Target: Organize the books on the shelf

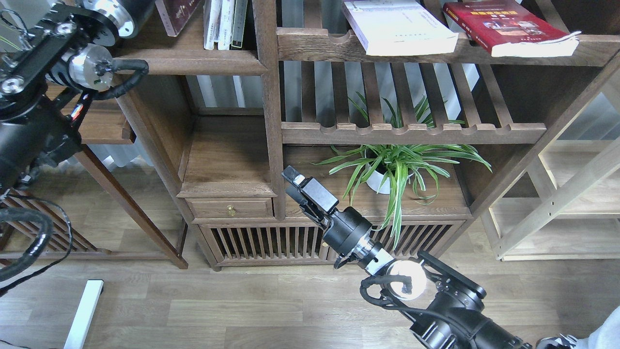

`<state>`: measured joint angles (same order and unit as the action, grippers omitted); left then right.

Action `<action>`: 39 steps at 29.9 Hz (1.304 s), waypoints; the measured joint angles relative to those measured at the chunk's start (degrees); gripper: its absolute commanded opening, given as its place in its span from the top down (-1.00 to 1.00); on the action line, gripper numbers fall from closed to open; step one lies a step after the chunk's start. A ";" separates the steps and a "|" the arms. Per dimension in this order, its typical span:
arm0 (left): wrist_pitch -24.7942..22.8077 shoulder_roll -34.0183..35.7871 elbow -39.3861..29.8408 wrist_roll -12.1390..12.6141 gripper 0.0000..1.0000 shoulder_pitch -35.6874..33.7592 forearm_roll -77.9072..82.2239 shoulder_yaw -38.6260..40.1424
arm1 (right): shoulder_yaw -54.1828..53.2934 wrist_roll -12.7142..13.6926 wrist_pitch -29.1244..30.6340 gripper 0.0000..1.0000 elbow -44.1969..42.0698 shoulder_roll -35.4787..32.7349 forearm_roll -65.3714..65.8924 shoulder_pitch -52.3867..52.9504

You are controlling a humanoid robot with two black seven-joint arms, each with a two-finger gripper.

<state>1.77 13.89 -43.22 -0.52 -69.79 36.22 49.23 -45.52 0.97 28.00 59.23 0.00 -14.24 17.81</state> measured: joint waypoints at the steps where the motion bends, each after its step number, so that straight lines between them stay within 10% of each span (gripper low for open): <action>1: 0.02 -0.12 0.07 -0.07 0.95 0.00 -0.01 -0.02 | -0.11 0.00 0.00 -0.97 0.00 0.00 -0.02 -0.03; 39: 0.80 -2.38 5.39 -4.91 0.90 0.91 -1.16 -2.63 | -1.40 0.00 0.00 -0.97 1.15 0.00 -0.18 -0.40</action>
<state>2.57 11.51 -37.83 -5.43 -68.87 35.06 46.59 -46.93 0.97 28.00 60.38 0.00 -14.42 17.41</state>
